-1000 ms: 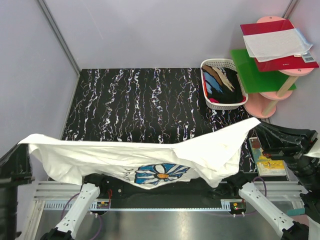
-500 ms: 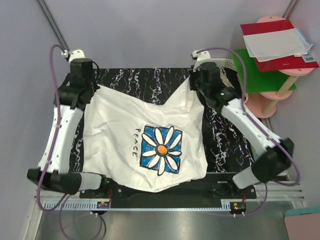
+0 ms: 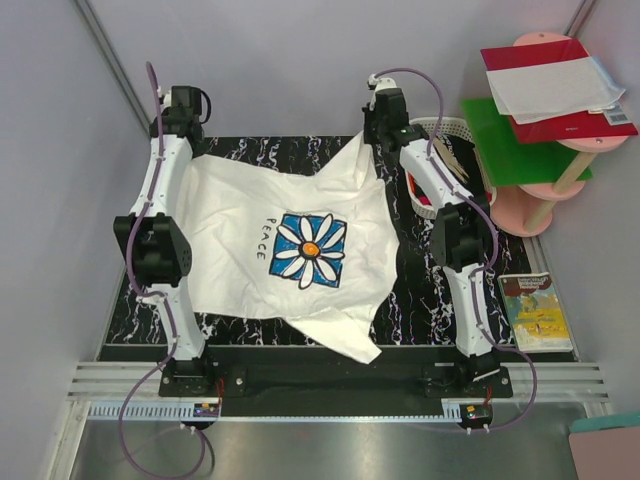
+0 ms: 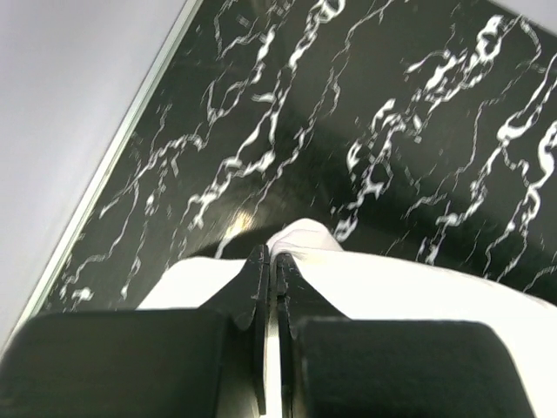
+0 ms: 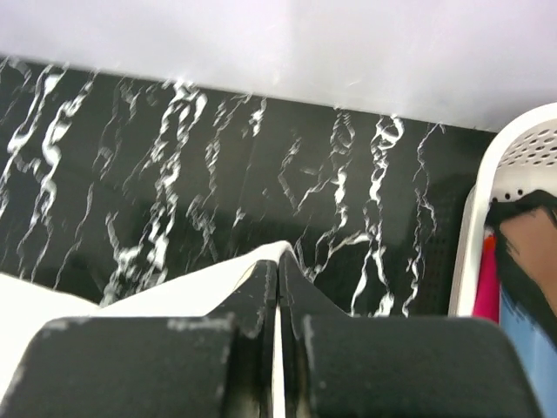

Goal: Fold and stack the t-shirts
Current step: Flatten the tshirt out

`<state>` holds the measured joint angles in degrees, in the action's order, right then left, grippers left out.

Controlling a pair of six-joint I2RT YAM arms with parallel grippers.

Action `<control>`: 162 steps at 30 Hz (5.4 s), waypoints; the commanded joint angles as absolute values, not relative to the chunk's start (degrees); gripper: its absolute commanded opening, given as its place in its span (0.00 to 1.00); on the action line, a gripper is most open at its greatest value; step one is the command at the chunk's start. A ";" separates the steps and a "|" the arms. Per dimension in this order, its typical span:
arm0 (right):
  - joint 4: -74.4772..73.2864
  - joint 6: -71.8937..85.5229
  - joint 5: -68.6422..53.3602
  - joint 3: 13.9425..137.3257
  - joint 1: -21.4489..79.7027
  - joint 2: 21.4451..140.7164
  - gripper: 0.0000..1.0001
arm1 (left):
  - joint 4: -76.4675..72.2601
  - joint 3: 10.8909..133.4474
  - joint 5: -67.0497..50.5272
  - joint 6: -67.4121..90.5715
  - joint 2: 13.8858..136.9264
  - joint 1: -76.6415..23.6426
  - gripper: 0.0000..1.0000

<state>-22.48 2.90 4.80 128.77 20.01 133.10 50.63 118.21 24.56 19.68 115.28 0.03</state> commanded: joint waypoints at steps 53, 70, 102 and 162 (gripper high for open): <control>-19.42 22.06 -18.10 124.63 21.53 142.12 0.71 | 47.55 116.98 19.51 19.07 119.18 4.48 0.00; -19.69 22.06 -18.89 126.38 21.53 146.95 0.51 | 47.11 116.46 20.04 18.55 119.36 4.48 0.00; -15.98 13.36 -3.94 135.16 17.58 140.43 0.00 | 45.44 117.77 22.57 20.56 119.88 5.54 0.00; -15.65 4.49 -6.78 81.48 26.19 43.66 0.00 | 48.70 103.63 10.37 12.30 45.49 1.58 0.00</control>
<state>-20.03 7.44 -18.13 82.21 26.57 34.24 50.00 106.19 5.69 14.22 32.82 1.87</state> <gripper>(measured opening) 0.012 0.025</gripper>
